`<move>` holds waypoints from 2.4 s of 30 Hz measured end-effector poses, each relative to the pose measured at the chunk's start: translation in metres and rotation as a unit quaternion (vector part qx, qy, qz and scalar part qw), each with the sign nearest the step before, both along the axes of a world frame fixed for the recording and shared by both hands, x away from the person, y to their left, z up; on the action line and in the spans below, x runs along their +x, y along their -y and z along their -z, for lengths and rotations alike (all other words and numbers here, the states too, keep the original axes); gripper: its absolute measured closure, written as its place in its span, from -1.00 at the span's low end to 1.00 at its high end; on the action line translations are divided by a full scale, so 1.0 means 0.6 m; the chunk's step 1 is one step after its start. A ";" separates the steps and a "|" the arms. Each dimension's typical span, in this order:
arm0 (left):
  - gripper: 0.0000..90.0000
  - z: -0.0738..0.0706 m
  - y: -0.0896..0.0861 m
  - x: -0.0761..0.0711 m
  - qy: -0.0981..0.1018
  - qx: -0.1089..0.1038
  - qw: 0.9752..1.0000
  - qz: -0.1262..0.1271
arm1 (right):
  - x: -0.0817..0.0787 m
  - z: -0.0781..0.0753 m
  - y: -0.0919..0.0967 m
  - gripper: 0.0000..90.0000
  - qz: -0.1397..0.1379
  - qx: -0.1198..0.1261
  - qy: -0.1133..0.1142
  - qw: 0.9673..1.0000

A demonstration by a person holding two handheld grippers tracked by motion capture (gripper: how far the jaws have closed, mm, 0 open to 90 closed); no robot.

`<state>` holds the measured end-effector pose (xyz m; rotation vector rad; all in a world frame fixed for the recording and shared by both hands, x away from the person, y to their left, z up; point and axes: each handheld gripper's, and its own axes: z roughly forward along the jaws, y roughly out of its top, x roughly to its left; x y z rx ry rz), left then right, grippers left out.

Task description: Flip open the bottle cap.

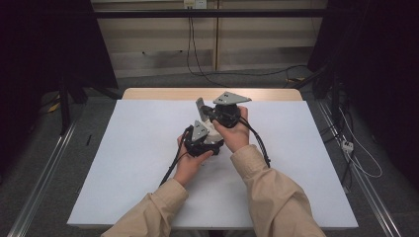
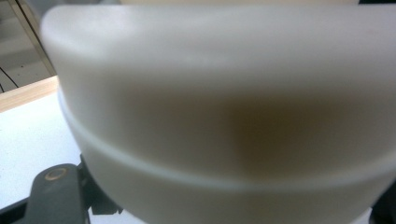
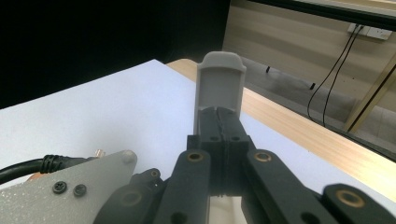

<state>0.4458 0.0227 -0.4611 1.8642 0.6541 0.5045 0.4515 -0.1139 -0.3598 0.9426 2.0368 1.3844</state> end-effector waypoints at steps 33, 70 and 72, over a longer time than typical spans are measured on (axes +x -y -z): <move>-0.59 0.000 0.001 -0.001 -0.001 0.003 1.000 -0.001 | 0.016 0.014 -0.009 1.00 -0.004 -0.013 -0.002 1.000; -0.59 0.000 0.001 -0.002 -0.001 0.004 1.000 -0.003 | 0.037 0.031 -0.019 1.00 -0.019 -0.012 -0.029 0.999; -0.59 0.000 0.002 -0.002 0.000 0.005 1.000 -0.003 | 0.037 0.030 -0.017 1.00 -0.017 -0.013 -0.030 0.999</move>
